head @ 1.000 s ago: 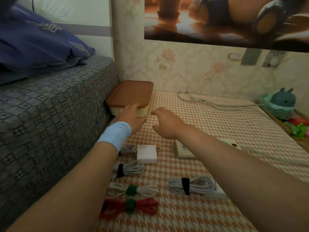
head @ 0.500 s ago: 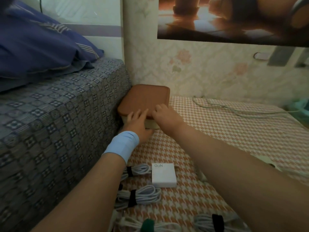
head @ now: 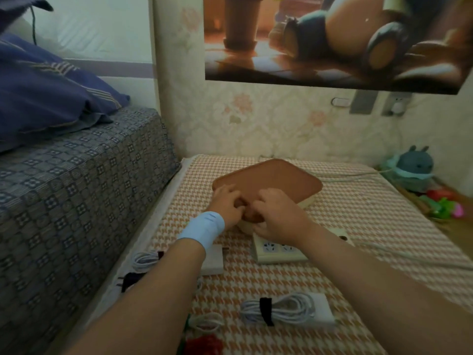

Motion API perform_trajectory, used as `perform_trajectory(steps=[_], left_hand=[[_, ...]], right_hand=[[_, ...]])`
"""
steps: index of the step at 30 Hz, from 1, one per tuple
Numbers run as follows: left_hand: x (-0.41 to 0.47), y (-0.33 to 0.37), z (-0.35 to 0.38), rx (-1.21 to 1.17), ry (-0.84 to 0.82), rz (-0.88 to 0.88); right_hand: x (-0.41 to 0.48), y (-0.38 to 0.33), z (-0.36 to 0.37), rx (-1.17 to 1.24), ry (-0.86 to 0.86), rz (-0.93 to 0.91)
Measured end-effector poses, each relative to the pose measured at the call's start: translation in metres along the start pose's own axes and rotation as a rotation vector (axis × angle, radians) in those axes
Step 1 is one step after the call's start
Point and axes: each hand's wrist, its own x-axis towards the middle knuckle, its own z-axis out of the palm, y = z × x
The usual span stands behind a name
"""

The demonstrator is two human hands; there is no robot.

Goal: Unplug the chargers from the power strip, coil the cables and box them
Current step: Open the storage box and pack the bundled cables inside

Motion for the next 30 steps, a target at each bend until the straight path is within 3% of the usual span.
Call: perform_trajectory(steps=[3, 5, 8, 12, 18, 24, 30], left_hand=[[-0.002, 0.005, 0.003, 0.030, 0.063, -0.098], [-0.004, 0.008, 0.004, 0.033, 0.145, -0.147], [-0.002, 0.010, 0.007, -0.028, 0.222, -0.190], [0.002, 0.005, 0.006, -0.181, 0.224, -0.163], [0.006, 0.000, 0.010, -0.355, 0.157, -0.265], [-0.002, 0.003, 0.016, -0.538, 0.149, -0.291], [-0.001, 0.005, 0.015, -0.829, 0.185, -0.287]], right_hand=[[-0.014, 0.015, -0.001, 0.061, -0.303, 0.284], [-0.017, 0.021, 0.003, 0.008, -0.382, 0.333], [-0.011, 0.024, 0.002, -0.172, -0.328, 0.283], [-0.003, 0.014, -0.005, -0.219, -0.233, 0.289], [0.000, 0.009, 0.015, 0.036, -0.231, 0.355], [0.004, 0.006, 0.013, 0.087, -0.293, 0.393], [0.007, 0.009, 0.009, 0.077, -0.107, 0.396]])
